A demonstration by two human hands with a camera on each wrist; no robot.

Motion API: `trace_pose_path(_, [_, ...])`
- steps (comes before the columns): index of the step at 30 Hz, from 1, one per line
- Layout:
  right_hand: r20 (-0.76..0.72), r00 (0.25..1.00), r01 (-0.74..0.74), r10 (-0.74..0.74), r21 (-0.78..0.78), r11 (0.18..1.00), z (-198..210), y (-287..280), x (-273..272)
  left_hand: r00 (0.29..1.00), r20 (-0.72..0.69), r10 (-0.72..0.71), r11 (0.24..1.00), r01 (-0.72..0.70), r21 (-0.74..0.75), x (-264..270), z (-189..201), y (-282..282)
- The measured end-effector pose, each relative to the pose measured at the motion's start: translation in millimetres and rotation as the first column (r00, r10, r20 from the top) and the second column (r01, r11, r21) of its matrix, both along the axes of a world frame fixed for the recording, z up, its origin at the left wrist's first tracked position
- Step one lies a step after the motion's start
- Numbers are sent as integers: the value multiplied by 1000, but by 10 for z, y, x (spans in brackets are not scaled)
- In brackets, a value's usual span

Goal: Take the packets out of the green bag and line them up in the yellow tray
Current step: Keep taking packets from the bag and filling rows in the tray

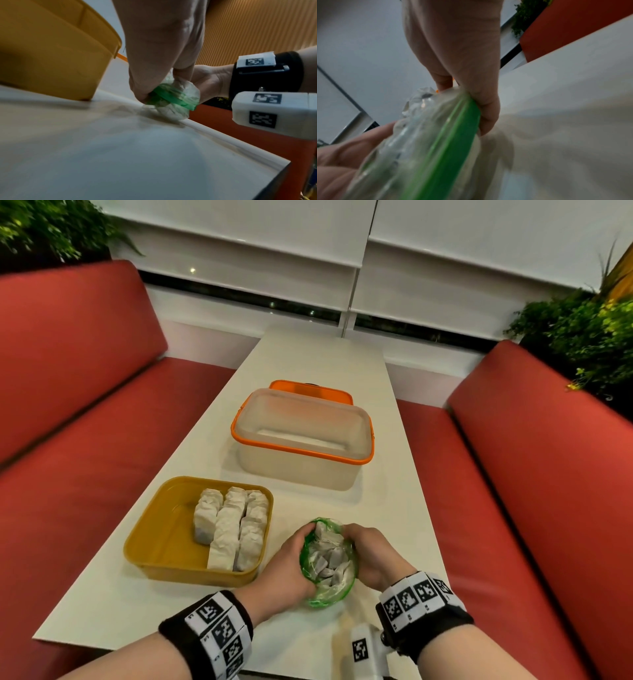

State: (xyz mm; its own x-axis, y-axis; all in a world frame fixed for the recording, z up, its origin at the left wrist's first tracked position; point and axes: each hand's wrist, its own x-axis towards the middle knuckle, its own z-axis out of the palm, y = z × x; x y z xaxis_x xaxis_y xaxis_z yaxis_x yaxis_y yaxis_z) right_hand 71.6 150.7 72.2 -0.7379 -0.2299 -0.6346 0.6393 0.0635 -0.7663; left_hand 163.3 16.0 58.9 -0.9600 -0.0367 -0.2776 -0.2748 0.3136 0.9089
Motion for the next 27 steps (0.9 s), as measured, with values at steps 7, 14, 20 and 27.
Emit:
trace_pose_path(7, [-10, 1000, -1, 0, -89, 996, -39, -26, 40, 999, 33, 11, 997, -9, -76, -7, -57, -14])
trace_pose_path(14, [-491, 574, -132, 655, 734, 666, -115, 310, 279, 999, 49, 1, 963, 12, -271, 15, -89, 30])
trace_pose_path(20, [-362, 520, -76, 773, 882, 464, -230, 397, 454, 996, 81, -24, 922, 54, -385, 32, -247, 100])
trace_pose_path(27, [-358, 567, -118, 741, 856, 504, -216, 381, 491, 996, 85, -16, 912, 49, -408, 53, -255, 86])
